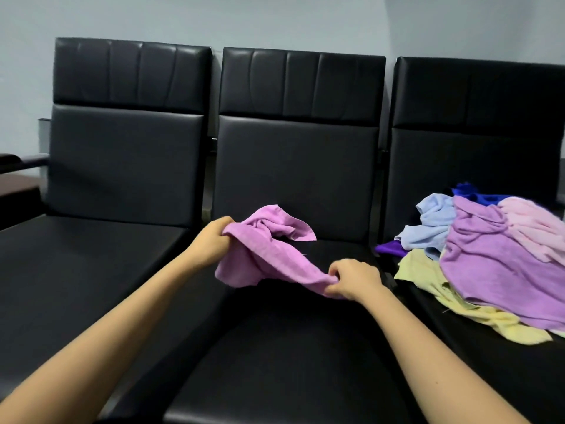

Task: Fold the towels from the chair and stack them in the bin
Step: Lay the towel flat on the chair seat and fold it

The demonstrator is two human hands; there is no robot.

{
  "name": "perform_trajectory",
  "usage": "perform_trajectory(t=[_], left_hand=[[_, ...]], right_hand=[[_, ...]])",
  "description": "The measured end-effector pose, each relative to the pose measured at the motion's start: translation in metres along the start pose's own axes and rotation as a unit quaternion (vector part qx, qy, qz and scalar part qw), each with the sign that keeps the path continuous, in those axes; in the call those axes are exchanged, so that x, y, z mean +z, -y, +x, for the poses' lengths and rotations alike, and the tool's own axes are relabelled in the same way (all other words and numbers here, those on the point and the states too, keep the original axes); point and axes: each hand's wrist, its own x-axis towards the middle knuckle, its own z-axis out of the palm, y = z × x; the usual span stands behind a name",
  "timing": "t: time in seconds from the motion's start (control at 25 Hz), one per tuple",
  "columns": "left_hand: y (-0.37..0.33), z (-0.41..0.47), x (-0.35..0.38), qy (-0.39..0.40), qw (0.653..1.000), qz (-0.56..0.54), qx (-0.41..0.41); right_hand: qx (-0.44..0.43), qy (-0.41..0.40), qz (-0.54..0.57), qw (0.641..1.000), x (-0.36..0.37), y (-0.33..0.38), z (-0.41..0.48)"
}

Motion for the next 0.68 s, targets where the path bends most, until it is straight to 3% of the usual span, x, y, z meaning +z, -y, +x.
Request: perform_trajectory(t=[0.08,0.12,0.24,0.36,0.44,0.52,0.56,0.68], left_hand=[[0.002,-0.001,-0.004,-0.037,0.996,-0.077,-0.038],[0.003,-0.004,-0.007,-0.042,0.993,-0.092,-0.053],[0.013,-0.007,-0.007,0.003,0.984,-0.145,-0.099],[0.002,-0.013,0.004,0.042,0.964,-0.225,-0.136],[-0.014,-0.017,0.016,0.071,0.945,-0.275,-0.162],[-0.03,-0.023,0.026,0.1,0.938,-0.282,-0.175],[-0.034,-0.026,0.029,0.115,0.938,-0.279,-0.168],[-0.033,-0.025,0.027,0.116,0.942,-0.293,-0.114]], right_hand=[[0.009,0.007,0.043,0.999,0.014,-0.003,0.001],[0.02,-0.001,0.119,0.993,0.018,-0.004,0.002],[0.017,-0.037,0.354,0.934,0.019,-0.003,0.009],[-0.103,0.087,0.299,0.945,0.017,0.018,0.002],[-0.123,0.144,0.237,0.953,0.02,0.046,-0.005],[-0.122,0.098,0.226,0.962,0.035,0.074,-0.01],[-0.093,0.052,0.238,0.965,0.039,0.082,-0.008],[0.047,-0.099,0.132,0.985,0.032,0.087,-0.012]])
